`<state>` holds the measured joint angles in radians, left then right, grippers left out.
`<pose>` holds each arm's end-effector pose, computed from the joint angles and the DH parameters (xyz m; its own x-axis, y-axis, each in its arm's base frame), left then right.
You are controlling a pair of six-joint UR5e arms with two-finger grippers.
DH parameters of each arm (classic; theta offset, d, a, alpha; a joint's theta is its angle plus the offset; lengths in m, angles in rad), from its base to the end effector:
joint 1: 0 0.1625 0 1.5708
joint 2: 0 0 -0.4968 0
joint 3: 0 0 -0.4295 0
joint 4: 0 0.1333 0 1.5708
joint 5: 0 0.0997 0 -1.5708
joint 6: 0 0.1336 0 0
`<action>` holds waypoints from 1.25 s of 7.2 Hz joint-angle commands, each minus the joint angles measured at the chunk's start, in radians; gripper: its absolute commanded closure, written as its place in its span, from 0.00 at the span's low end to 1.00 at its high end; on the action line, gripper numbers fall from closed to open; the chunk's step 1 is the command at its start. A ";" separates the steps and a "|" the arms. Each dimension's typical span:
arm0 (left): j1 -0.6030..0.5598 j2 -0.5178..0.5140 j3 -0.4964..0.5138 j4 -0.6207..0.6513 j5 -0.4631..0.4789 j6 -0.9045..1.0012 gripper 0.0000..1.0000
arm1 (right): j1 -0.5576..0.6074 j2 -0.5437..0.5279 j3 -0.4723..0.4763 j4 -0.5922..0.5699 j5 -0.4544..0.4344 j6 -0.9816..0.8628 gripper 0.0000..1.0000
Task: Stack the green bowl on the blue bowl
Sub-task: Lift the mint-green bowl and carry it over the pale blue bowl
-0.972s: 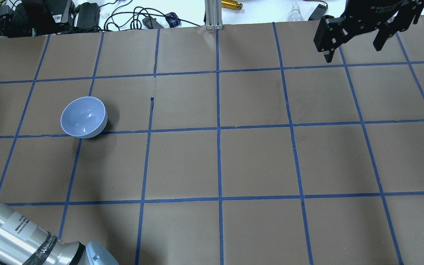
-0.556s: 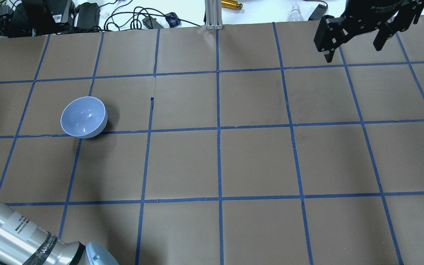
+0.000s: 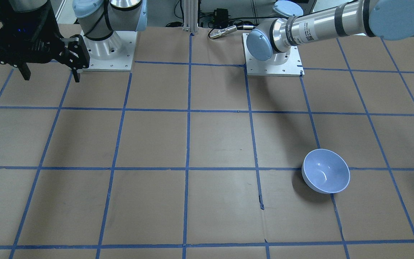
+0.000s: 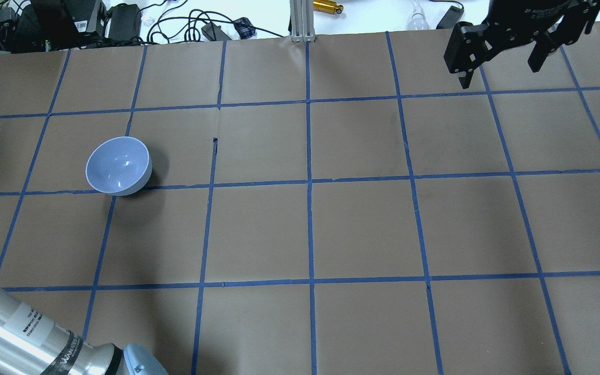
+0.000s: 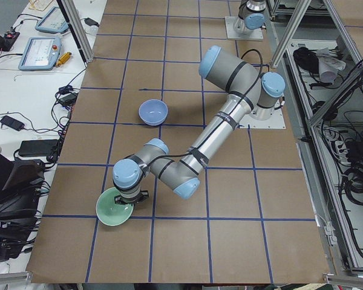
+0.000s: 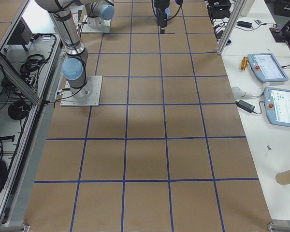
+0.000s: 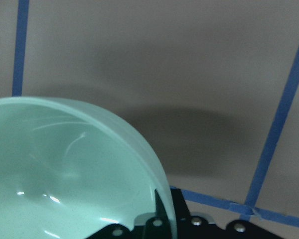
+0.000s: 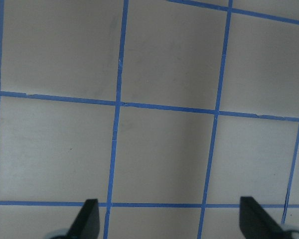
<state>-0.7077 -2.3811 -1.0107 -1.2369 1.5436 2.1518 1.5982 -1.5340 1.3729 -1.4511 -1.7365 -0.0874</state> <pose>0.5846 -0.6804 0.2738 -0.2753 0.9576 -0.0847 0.9603 0.2781 0.0232 0.1262 -0.5440 0.6003 -0.9800 -0.1073 0.1678 -0.1133 0.9932 -0.0268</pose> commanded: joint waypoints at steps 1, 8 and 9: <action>-0.061 0.096 -0.082 -0.052 0.001 -0.181 1.00 | 0.000 0.000 0.000 0.000 0.000 0.000 0.00; -0.483 0.417 -0.437 -0.041 0.160 -0.939 1.00 | -0.001 0.000 0.000 0.000 0.000 0.000 0.00; -0.543 0.452 -0.460 -0.052 0.202 -1.055 1.00 | -0.001 0.000 0.000 0.000 0.000 0.000 0.00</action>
<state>-1.1715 -1.9746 -1.4288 -1.2836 1.6739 1.2486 1.5972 -1.5340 1.3729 -1.4512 -1.7365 -0.0874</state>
